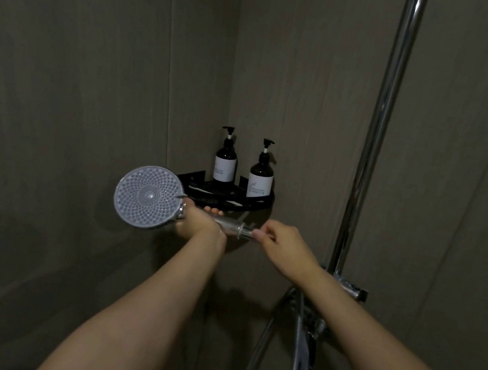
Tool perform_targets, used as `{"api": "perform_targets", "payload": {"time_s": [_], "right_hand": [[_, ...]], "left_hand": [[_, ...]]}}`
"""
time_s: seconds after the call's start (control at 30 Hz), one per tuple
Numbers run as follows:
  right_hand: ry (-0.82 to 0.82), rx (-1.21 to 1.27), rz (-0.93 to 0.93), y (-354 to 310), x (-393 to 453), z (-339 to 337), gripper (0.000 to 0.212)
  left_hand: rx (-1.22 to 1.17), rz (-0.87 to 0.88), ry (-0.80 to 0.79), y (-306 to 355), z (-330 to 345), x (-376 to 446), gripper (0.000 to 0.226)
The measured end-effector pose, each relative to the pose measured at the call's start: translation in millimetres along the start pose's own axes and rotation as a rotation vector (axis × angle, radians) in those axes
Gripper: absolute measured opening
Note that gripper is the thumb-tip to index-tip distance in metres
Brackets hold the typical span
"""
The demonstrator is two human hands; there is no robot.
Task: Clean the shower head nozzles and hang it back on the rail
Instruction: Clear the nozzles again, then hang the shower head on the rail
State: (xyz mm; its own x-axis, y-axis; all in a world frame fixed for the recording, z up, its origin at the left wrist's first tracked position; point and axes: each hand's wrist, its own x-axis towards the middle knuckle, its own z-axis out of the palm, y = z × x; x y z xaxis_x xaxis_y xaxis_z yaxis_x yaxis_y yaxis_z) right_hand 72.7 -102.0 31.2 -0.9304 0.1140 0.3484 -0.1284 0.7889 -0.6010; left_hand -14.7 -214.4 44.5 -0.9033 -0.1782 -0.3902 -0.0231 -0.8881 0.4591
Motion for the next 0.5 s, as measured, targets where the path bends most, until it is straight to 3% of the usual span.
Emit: {"api": "perform_targets", "payload": {"time_s": [0.5], "right_hand": [[-0.076,0.033,-0.055,1.7,3.2,2.1,0.018]], "left_hand": [[0.0,0.012,-0.006,0.2,-1.1,7.7,0.033]]}}
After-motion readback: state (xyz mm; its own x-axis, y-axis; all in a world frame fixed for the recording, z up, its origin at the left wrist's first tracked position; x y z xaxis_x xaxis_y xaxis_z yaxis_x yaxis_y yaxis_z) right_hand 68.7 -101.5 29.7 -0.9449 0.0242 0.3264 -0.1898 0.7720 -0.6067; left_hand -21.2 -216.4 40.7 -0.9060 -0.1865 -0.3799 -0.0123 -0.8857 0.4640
